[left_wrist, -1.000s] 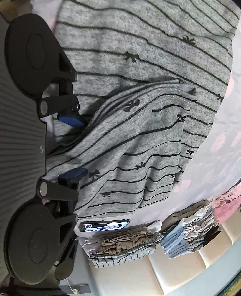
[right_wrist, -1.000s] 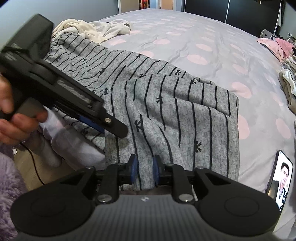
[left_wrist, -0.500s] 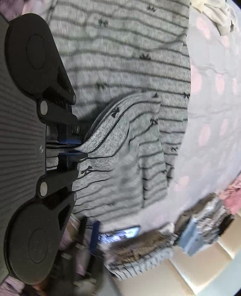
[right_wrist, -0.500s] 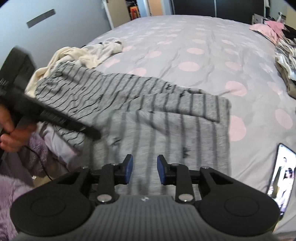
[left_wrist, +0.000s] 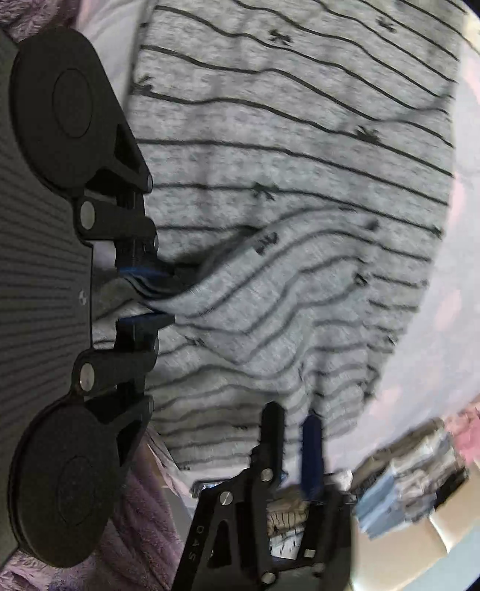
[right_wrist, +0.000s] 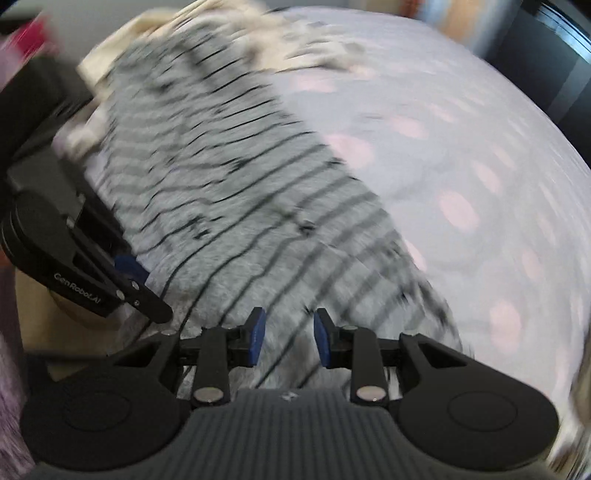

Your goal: Fold clothes

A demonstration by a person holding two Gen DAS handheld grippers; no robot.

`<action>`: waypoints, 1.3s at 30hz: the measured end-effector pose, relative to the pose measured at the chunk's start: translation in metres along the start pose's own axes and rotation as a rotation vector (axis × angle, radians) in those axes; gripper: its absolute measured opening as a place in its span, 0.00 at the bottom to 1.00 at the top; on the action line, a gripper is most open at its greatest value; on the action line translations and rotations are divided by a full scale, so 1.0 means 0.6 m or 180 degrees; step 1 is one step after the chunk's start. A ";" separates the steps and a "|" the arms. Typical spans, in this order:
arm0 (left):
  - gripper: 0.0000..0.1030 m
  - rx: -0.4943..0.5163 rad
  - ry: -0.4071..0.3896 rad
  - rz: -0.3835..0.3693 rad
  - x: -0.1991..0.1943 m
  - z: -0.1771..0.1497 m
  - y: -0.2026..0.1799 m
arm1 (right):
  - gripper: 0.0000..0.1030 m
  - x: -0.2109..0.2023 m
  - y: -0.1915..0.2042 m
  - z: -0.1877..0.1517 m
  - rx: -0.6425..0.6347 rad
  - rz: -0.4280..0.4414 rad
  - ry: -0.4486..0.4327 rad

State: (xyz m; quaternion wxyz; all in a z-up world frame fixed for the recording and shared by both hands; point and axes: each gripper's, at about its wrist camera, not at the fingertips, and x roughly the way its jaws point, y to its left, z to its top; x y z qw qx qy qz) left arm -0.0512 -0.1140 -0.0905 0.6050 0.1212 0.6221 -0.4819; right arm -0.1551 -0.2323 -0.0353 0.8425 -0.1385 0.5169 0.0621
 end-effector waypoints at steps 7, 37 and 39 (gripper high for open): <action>0.19 -0.0091 0.0055 -0.0067 0.011 0.007 0.013 | 0.45 0.058 0.022 0.081 -0.1465 0.0237 0.0262; 0.20 -0.0310 -0.0012 -0.0391 0.044 0.004 0.030 | 0.13 0.151 0.007 0.171 -0.2171 0.1081 0.0538; 0.24 -0.0232 -0.0052 -0.0363 0.043 0.001 0.022 | 0.13 0.124 -0.009 0.170 -0.2006 0.1000 0.0443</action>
